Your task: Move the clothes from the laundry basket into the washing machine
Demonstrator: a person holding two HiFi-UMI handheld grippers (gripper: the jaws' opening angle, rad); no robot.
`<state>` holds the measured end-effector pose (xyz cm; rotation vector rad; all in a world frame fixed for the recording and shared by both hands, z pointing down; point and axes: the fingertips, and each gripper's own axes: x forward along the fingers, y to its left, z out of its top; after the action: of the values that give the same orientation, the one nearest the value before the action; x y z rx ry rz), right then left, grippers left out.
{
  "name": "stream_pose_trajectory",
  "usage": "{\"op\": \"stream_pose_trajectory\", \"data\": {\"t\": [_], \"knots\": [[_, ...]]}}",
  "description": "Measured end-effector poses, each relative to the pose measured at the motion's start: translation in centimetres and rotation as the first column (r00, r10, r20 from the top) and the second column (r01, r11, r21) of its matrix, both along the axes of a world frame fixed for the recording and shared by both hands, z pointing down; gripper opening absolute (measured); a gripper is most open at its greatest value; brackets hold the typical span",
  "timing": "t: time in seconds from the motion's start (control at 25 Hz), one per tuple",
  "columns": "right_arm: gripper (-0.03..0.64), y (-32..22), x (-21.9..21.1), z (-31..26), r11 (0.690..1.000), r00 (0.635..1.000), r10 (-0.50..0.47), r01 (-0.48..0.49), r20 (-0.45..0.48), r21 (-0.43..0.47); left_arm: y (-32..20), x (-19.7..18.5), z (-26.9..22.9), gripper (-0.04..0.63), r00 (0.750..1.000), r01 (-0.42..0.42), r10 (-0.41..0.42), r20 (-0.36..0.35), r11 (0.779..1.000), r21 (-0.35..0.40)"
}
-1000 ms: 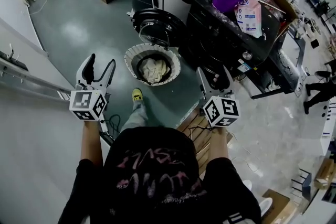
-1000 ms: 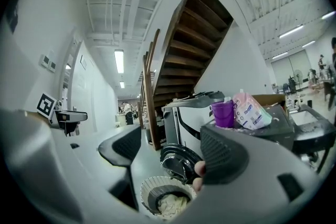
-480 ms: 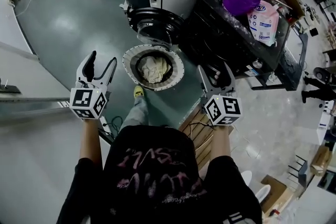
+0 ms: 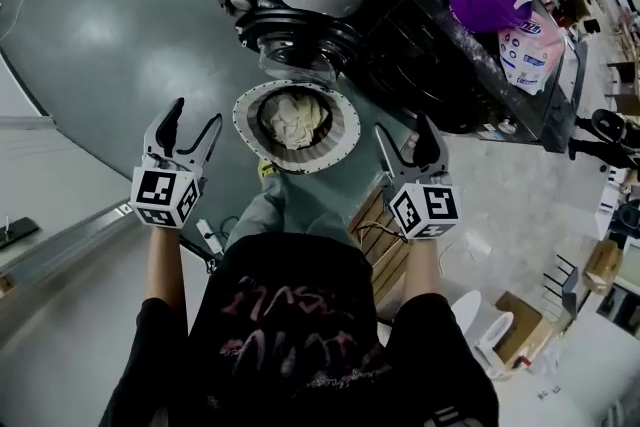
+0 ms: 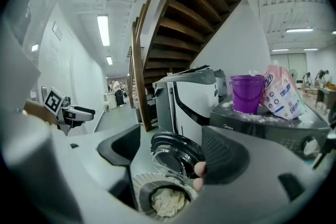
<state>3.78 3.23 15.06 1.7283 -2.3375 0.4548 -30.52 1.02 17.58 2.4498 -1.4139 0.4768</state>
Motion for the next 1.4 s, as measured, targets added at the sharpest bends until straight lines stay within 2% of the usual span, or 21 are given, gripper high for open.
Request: {"op": "stream_pose_trajectory", "data": {"t": [0.28,0.44,0.56,0.72,0.88,1.0,1.08,1.16,1.24,1.4], "knots": [[0.368,-2.4,-2.4,3.9,0.995,0.996,-0.063,0.059,-0.055,-0.083,-2.4,0.5,4.7,0.310,0.996,-0.086,0.087,0.010,0.992,-0.096],[0.368,-3.2,-3.1,7.8,0.980,0.985,-0.145,0.130,-0.090,-0.153,-2.4,2.6,7.9,0.310,0.982,-0.161,0.173,0.073,0.976,-0.145],[0.368,-3.7,-3.4,11.4,0.959,0.972,-0.209,0.182,-0.111,-0.216,-2.7,4.0,10.4,0.310,0.972,-0.183,0.205,0.115,0.967,-0.177],[0.370,-3.5,-3.8,16.3,0.921,0.955,-0.287,0.253,-0.078,-0.296,-3.2,5.4,14.3,0.310,0.975,-0.166,0.196,0.106,0.956,-0.240],[0.371,-2.7,-3.8,21.6,0.872,0.930,-0.362,0.311,-0.069,-0.379,-2.8,6.4,18.6,0.310,0.955,-0.187,0.244,0.168,0.936,-0.297],[0.372,-2.5,-4.0,25.1,0.839,0.904,-0.420,0.350,-0.084,-0.417,-2.9,6.7,22.1,0.310,0.920,-0.214,0.301,0.250,0.922,-0.324],[0.384,-2.7,-4.3,27.1,0.822,0.894,-0.443,0.373,-0.070,-0.431,-3.0,6.7,24.8,0.318,0.873,-0.238,0.354,0.336,0.910,-0.340],[0.388,-2.7,-4.7,29.4,0.796,0.871,-0.485,0.403,-0.076,-0.452,-2.8,7.2,27.3,0.319,0.812,-0.282,0.421,0.405,0.889,-0.360],[0.390,-2.6,-5.0,32.0,0.764,0.843,-0.531,0.431,-0.089,-0.480,-2.3,8.0,29.8,0.324,0.760,-0.327,0.482,0.435,0.863,-0.385],[0.390,-1.9,-5.3,36.9,0.704,0.772,-0.623,0.483,-0.125,-0.521,-1.5,9.5,34.5,0.325,0.711,-0.367,0.539,0.451,0.832,-0.416]]}}
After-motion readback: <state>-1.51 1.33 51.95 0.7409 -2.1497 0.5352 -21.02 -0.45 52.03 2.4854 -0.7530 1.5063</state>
